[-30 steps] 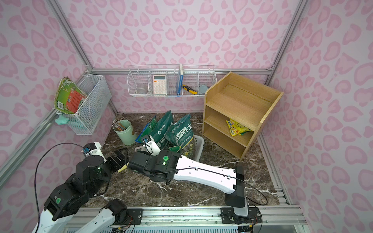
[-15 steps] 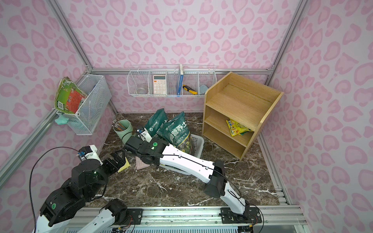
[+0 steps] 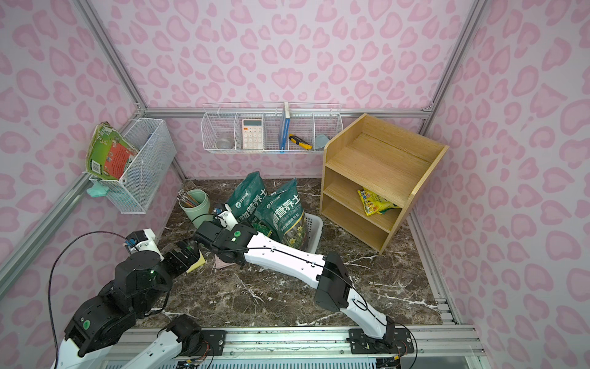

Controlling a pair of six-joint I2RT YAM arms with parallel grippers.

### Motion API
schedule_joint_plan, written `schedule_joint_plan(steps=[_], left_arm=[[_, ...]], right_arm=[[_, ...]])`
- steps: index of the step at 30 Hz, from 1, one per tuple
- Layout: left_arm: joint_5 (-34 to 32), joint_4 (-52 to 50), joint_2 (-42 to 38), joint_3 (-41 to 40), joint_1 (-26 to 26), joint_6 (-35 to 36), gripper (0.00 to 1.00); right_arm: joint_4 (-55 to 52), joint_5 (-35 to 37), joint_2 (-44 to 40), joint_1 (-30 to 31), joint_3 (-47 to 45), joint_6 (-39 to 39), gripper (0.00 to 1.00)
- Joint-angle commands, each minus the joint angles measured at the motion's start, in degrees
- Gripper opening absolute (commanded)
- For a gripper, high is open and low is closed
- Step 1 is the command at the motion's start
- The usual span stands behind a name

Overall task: Take down the fertilizer bag from the shelf
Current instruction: Place the fertilizer bag in the storage box.

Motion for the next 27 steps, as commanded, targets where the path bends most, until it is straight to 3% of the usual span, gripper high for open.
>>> schedule_joint_plan(steps=[1, 7, 12, 19, 22, 27], left_arm=[[0.02, 0.40, 0.02, 0.10, 0.03, 0.46, 0.99], [-1.23, -1.01, -0.92, 0.39, 0.03, -0.42, 0.99], [1.02, -3.68, -1.88, 3.88, 0.05, 1.34, 0.99], [2.71, -9.15, 3.73, 15.85, 0.05, 6.75, 0.99], [4.82, -11.56, 7.88, 19.98, 0.03, 8.28, 0.99], [1.91, -14.21, 11.93, 28.40, 0.02, 11.11, 0.99]], right_arm=[[9.28, 7.78, -0.48, 1.53, -0.37, -4.85, 0.00], [11.96, 6.92, 0.92, 1.91, -1.61, -5.86, 0.00], [16.52, 6.01, -0.83, 2.33, -13.71, -2.45, 0.00], [30.51, -2.76, -7.88, -0.08, -30.78, -3.97, 0.00], [32.16, -2.63, -10.05, -0.87, -32.36, -4.86, 0.00], [32.98, -0.94, -12.95, -1.07, -28.64, -8.76, 0.00]])
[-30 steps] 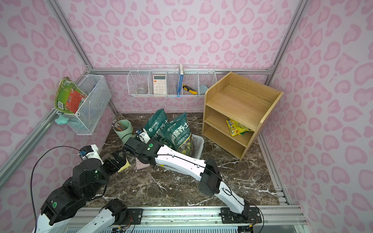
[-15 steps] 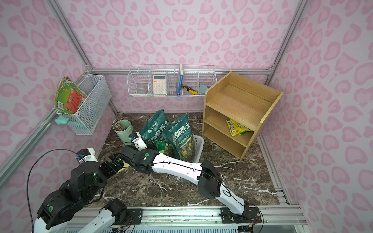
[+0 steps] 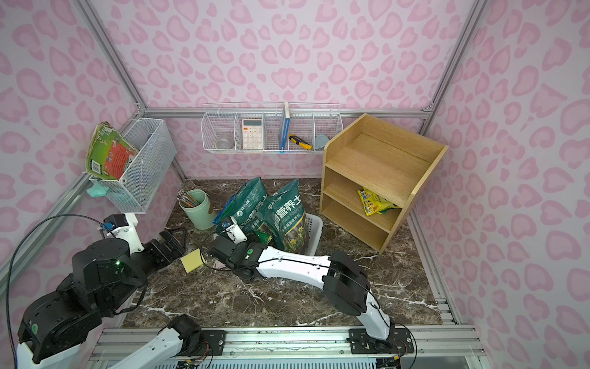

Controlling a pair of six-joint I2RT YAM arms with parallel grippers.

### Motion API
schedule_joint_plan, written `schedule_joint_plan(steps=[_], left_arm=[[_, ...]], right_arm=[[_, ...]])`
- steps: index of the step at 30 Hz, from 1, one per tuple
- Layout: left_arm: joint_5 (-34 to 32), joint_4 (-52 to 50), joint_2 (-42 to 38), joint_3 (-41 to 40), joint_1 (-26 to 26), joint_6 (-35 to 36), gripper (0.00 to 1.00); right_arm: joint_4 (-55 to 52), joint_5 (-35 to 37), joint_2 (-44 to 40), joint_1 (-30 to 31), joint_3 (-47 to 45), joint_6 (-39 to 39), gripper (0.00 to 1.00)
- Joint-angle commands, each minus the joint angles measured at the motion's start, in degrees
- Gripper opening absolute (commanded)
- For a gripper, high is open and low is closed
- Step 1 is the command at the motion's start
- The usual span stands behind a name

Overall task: Take down the fertilizer bag from the shelf
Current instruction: Place the fertilizer bag in the storage box.

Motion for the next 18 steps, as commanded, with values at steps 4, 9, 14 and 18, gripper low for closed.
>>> schedule_joint_plan(steps=[4, 9, 14, 18], left_arm=[[0.26, -4.92, 5.90, 8.39, 0.03, 5.36, 0.99], [5.43, -3.35, 8.04, 8.16, 1.90, 5.48, 0.99], [23.35, -1.38, 11.83, 7.84, 14.78, 5.70, 0.99], [34.29, 1.31, 14.51, 3.89, 30.01, 4.26, 0.99]], right_arm=[[1.14, 7.87, -0.43, 0.03, 9.03, -8.45, 0.00], [1.18, 10.33, -1.01, -0.93, 10.11, -13.07, 0.00], [8.59, 8.46, -3.36, 0.36, 1.42, -16.94, 0.00], [11.54, 6.07, -4.20, 0.71, -4.63, -14.94, 0.00]])
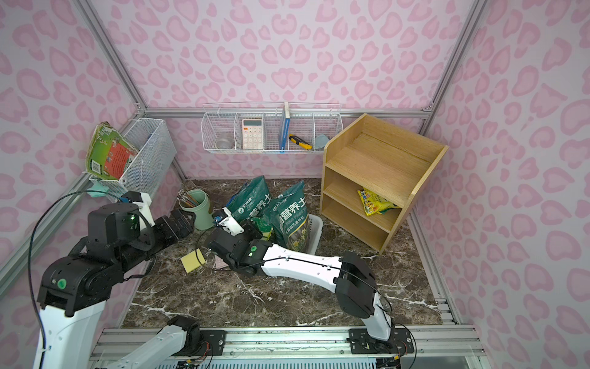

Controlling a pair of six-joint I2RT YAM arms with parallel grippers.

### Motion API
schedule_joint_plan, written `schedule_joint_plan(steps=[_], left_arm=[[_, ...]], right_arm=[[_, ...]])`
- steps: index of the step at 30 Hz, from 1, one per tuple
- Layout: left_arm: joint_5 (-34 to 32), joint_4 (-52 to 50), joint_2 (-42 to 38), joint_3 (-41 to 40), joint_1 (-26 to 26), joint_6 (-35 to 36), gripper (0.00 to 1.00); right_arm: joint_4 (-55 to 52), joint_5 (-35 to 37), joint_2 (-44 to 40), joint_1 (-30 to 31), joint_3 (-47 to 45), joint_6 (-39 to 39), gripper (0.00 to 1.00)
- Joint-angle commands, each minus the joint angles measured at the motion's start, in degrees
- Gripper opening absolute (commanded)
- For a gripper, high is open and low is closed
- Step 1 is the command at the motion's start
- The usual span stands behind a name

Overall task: Take down the fertilizer bag from the shelf
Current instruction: Place the fertilizer bag in the storage box.

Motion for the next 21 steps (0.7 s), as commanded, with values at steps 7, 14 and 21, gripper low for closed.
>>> schedule_joint_plan(steps=[7, 14, 21], left_arm=[[18.96, 10.81, -0.67, -13.94, 9.01, -2.81, 0.93], [29.63, 15.86, -13.30, -30.06, 9.01, -10.87, 0.09], [40.64, 27.14, -14.62, -42.95, 7.29, -17.16, 0.00]], right_arm=[[8.91, 0.17, 0.16, -0.77, -6.36, -0.22, 0.00], [9.10, -10.35, -3.08, -4.78, -5.77, 1.92, 0.00], [4.06, -17.10, -3.72, -4.24, -0.45, 3.83, 0.00]])
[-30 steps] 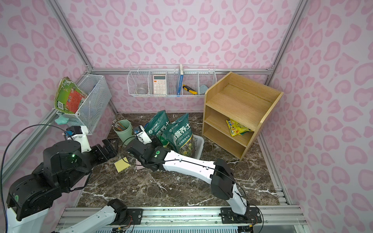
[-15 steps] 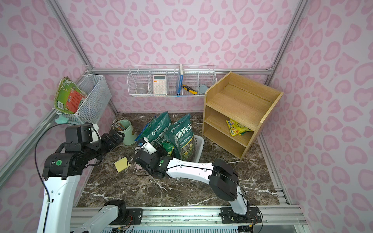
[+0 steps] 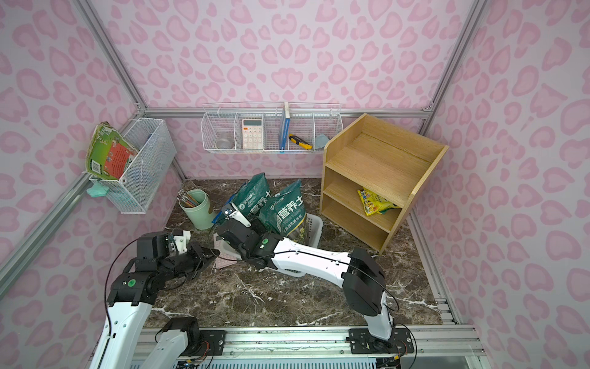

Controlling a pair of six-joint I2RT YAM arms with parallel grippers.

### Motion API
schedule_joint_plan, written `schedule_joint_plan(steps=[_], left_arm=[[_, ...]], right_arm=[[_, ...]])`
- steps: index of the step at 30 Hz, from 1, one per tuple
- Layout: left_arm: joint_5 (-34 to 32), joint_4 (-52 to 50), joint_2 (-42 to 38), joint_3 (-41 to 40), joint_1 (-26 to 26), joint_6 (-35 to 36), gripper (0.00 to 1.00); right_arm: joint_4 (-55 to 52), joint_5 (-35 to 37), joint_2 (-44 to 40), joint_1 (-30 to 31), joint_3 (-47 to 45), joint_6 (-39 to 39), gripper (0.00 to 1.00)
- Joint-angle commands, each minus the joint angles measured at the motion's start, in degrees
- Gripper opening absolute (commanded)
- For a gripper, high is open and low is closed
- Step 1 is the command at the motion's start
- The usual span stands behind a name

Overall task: Take down the fertilizer bag from the shelf
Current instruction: Place the fertilizer bag in the storage box.

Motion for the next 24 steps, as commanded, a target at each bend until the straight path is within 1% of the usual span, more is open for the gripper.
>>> schedule_joint_plan(steps=[1, 5, 8, 9, 11, 13, 18, 24], left_arm=[[3.74, 8.29, -0.49, -1.68, -1.51, -2.64, 0.00], [2.73, 17.49, 0.61, -5.60, -6.00, -5.89, 0.00], [-1.99, 19.81, 5.01, -5.73, -9.85, -4.97, 0.00], [-2.43, 21.44, 6.88, -6.18, -10.58, -5.28, 0.00], [-1.36, 25.79, 10.29, -7.22, -11.17, -6.64, 0.00], [-2.11, 28.42, 12.93, -7.65, -11.77, -7.44, 0.00], [-9.38, 26.69, 16.09, -6.98, -11.84, -6.89, 0.00], [-10.42, 26.68, 20.63, -6.74, -11.93, -6.36, 0.00]], right_arm=[[-0.80, -3.23, 0.26, 0.65, 2.01, 1.62, 0.00], [-1.89, -3.59, 1.76, 1.03, 2.35, 3.01, 0.00], [-1.89, -3.58, 2.36, 0.97, 2.07, 3.49, 0.00], [-1.87, -3.52, 2.36, 0.97, 2.01, 3.51, 0.00], [-1.72, -3.59, 2.18, 0.90, 1.88, 3.55, 0.00], [-1.69, -3.58, 1.98, 0.95, 1.90, 3.53, 0.00], [-1.11, -2.89, 0.85, 1.19, 1.02, 3.11, 0.00], [0.15, -3.06, 1.03, 1.15, 0.02, 2.14, 0.00]])
